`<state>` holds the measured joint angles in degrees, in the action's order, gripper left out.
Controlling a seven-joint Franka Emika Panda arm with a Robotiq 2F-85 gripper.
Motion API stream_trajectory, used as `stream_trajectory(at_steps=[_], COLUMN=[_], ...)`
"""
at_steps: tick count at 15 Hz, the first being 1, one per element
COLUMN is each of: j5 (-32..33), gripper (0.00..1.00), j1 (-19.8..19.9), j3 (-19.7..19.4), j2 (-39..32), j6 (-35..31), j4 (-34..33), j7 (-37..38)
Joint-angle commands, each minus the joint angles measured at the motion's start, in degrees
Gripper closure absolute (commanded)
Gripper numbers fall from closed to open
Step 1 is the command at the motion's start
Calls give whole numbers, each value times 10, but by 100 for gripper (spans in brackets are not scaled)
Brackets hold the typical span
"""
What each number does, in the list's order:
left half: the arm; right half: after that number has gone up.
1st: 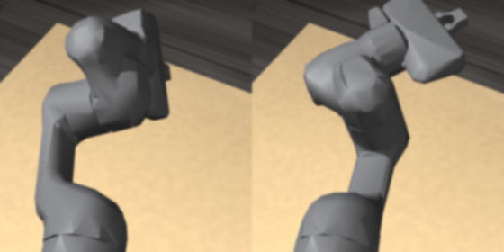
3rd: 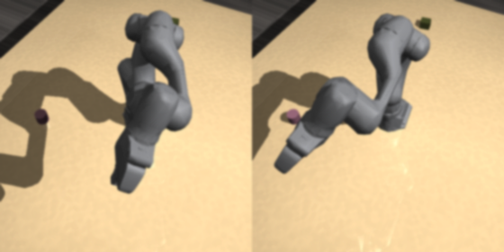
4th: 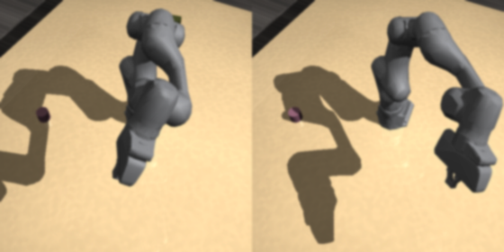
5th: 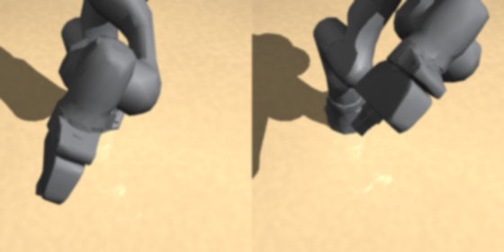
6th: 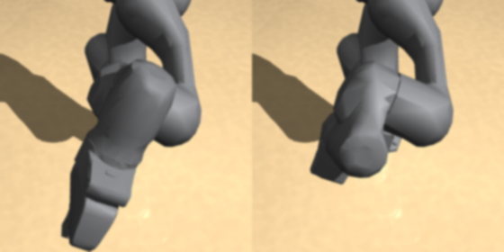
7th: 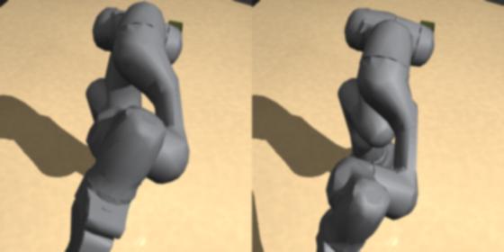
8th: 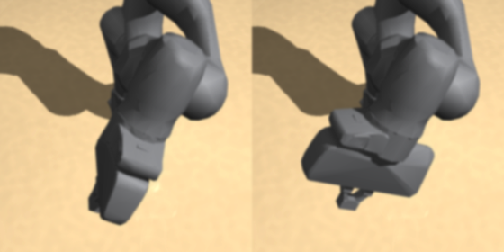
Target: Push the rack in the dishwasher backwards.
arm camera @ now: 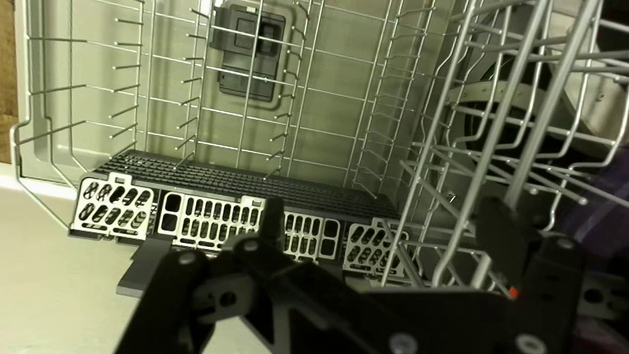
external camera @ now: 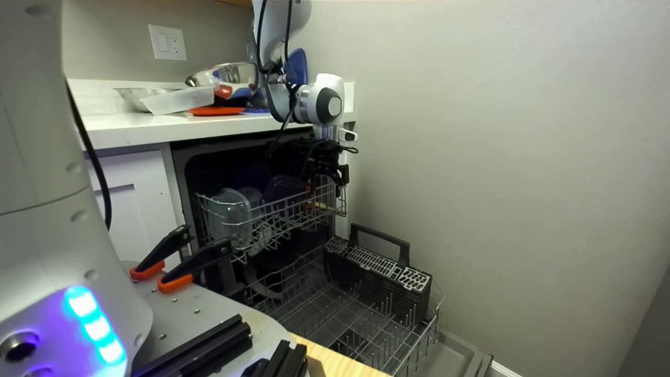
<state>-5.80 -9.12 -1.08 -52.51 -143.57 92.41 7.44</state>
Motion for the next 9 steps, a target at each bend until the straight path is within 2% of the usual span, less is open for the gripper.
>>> stream_trajectory(at_steps=[1,9], j5=[-7,-7], gripper=[0,0], j1=[34,68], j3=[26,17], j2=[22,17], j6=[41,57], j4=[3,-6], j7=[-11,1])
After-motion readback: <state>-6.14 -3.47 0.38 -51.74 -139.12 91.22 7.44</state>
